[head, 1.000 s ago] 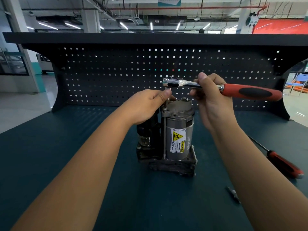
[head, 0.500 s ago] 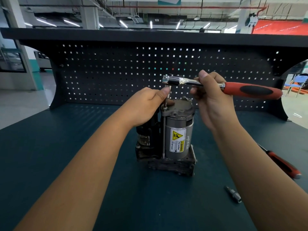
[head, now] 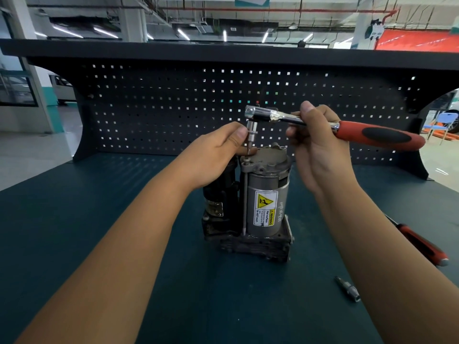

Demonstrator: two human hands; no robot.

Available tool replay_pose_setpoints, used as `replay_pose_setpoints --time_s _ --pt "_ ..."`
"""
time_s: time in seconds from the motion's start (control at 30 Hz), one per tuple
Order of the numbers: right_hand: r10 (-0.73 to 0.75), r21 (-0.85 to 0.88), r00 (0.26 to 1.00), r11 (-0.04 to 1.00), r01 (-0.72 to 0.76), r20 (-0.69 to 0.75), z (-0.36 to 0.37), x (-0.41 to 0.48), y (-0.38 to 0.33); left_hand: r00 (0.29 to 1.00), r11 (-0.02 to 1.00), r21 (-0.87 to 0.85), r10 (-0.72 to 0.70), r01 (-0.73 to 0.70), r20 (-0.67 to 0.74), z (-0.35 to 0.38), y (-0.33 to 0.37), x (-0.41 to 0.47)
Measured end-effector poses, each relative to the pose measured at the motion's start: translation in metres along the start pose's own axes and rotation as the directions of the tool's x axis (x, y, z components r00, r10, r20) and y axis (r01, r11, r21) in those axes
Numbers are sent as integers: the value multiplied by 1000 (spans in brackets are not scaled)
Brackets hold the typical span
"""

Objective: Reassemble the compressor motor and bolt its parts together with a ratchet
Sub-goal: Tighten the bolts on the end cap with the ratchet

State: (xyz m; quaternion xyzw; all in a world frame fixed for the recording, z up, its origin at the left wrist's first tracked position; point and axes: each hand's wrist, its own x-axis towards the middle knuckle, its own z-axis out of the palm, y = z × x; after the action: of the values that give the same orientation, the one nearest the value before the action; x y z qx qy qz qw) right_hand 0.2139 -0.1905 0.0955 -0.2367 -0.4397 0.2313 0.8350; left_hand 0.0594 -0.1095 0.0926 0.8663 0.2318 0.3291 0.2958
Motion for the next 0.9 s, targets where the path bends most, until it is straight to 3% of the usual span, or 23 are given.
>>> replay_pose_setpoints --time_s 0.37,0.67,0.77,0.9 --pt "18 -27 999 999 -17 48 0 -1 1 998 999 41 9 -7 -56 1 5 -4" --pt "15 -209 993 978 9 114 -3 -4 -6 998 999 36 29 -27 -58 3 0 -3" --pt "-57 -366 987 924 109 148 -2 -11 -11 998 999 29 26 -25 -48 3 -1 -2" --pt "-207 -615 946 721 319 248 5 -22 -22 999 999 -20 31 -32 -39 5 -1 -3"
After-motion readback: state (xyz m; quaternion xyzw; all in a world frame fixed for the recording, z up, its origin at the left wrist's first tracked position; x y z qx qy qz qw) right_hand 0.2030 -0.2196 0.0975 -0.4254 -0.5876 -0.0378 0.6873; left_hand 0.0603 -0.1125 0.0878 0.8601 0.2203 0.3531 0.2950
